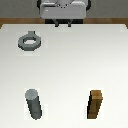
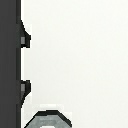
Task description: Put the loop with the handle onto the peg.
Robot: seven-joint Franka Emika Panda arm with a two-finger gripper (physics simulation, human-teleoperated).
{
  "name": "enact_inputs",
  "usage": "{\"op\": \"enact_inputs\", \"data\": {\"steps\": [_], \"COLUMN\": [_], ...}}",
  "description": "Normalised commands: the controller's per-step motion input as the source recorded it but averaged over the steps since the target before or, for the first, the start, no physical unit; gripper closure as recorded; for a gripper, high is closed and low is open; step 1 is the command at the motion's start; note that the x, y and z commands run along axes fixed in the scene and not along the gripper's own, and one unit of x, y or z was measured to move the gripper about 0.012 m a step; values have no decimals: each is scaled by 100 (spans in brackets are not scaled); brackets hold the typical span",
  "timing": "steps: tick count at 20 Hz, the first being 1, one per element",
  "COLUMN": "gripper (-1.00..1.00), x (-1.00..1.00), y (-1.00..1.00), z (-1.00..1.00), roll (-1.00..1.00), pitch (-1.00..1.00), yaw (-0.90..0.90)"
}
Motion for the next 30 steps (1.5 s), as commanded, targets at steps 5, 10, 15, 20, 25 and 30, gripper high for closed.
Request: {"op": "enact_inputs", "data": {"steps": [5,10,15,20,25,30], "gripper": [-100,-100,-100,-100,-100,-100], "x": [0,0,0,-20,-40,0], "y": [-40,-100,-100,-17,0,0], "z": [0,0,0,0,0,-60], "roll": [0,0,0,0,0,0], "pitch": [0,0,0,0,0,0], "yaw": [0,0,0,0,0,0]}}
